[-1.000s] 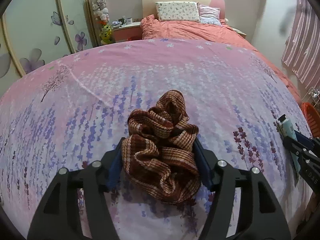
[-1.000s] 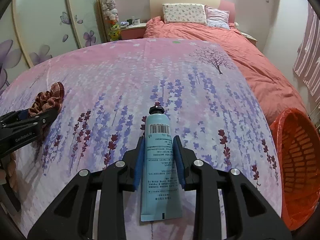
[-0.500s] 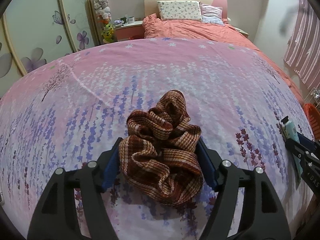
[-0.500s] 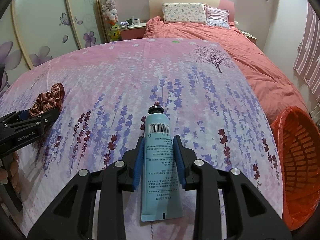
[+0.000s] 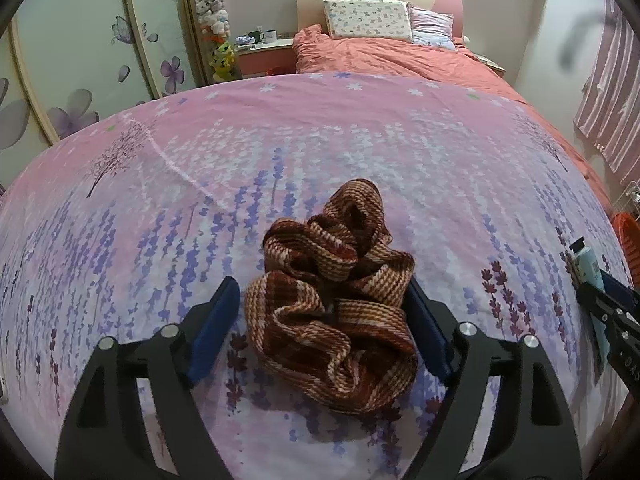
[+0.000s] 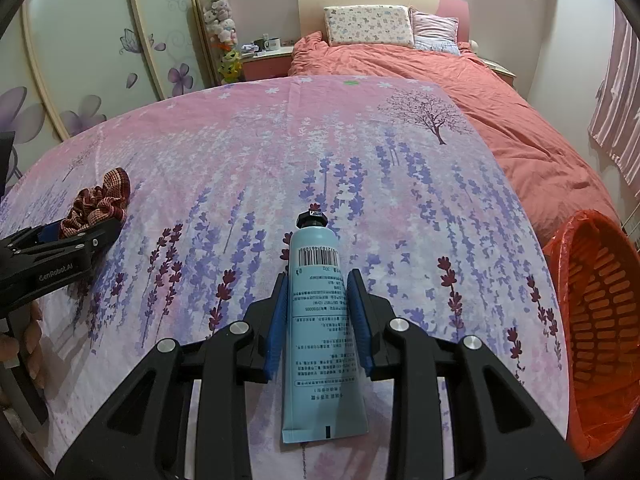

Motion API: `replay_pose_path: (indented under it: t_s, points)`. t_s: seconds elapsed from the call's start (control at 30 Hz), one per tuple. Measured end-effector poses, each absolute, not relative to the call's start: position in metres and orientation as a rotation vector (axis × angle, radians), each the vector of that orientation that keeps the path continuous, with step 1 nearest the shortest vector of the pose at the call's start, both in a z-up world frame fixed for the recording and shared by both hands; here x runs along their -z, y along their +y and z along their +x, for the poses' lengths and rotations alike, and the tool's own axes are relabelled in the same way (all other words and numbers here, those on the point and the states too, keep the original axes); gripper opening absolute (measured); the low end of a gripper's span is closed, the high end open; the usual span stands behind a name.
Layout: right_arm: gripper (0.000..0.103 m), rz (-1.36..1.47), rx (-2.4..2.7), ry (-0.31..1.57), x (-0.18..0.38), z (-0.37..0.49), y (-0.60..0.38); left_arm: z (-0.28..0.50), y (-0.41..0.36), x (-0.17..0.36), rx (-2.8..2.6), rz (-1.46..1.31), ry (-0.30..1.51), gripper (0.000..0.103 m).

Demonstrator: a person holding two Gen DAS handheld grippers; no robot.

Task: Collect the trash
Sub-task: 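Grasp the brown plaid cloth with the left gripper while the right grasps the light-blue tube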

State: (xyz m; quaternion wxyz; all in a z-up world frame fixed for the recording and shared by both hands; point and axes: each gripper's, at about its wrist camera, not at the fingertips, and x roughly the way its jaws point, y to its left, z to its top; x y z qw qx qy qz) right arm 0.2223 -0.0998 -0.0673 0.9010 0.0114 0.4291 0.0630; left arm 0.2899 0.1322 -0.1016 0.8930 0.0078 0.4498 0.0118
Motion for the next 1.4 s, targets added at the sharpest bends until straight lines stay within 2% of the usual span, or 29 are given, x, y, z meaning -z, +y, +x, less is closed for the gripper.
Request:
replay_pose_path:
  t_s: [0.33, 1.4]
  points:
    - [0.031, 0.023, -0.130, 0.888, 0.0674, 0.2224, -0.0983, 0.2948, 0.1357, 0.1039, -0.051, 0.001, 0.946, 0.090]
    - [0.031, 0.012, -0.125, 0.887, 0.0671, 0.2226, -0.0977, 0.2920, 0.1396, 0.1026, -0.026, -0.030, 0.935, 0.089]
